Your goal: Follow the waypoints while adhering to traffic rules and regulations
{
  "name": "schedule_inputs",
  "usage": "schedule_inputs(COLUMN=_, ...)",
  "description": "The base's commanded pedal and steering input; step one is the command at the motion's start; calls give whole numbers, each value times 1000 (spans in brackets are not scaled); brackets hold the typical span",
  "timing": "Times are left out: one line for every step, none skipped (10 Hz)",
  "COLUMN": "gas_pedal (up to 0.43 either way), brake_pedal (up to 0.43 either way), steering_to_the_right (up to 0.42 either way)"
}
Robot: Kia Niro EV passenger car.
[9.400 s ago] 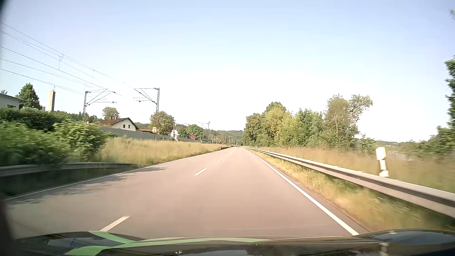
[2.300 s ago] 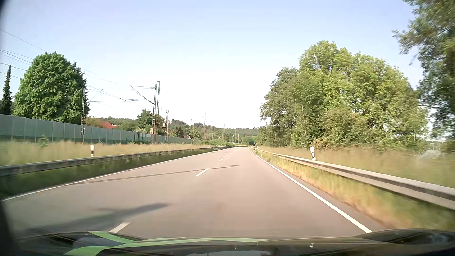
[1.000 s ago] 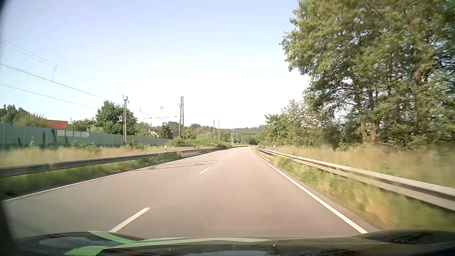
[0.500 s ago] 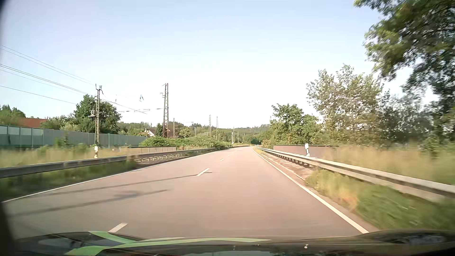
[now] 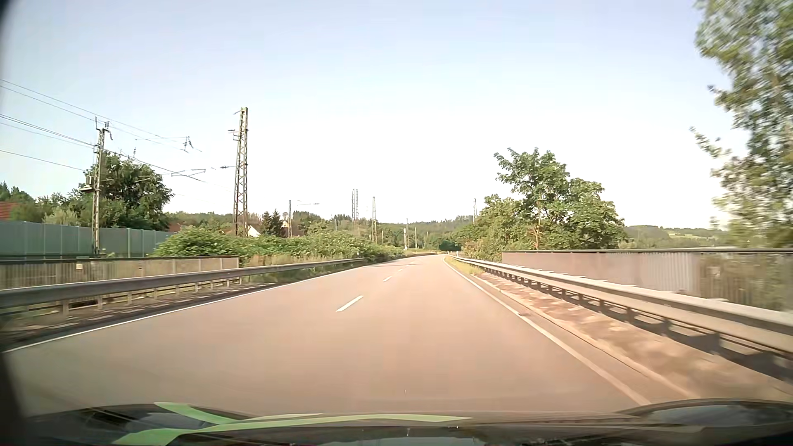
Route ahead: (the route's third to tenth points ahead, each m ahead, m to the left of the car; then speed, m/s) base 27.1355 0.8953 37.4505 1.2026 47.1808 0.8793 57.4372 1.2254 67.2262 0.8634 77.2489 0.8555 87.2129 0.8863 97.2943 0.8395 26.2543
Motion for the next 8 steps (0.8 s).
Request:
schedule_inputs(gas_pedal=0, brake_pedal=0, steering_to_the_right=-2)
schedule_inputs(gas_pedal=0, brake_pedal=0, steering_to_the_right=-2)
schedule_inputs(gas_pedal=0, brake_pedal=0, steering_to_the_right=0)
schedule_inputs(gas_pedal=0, brake_pedal=0, steering_to_the_right=0)
schedule_inputs(gas_pedal=0, brake_pedal=0, steering_to_the_right=0)
schedule_inputs(gas_pedal=0, brake_pedal=0, steering_to_the_right=0)
schedule_inputs(gas_pedal=0, brake_pedal=0, steering_to_the_right=0)
schedule_inputs(gas_pedal=0, brake_pedal=0, steering_to_the_right=1)
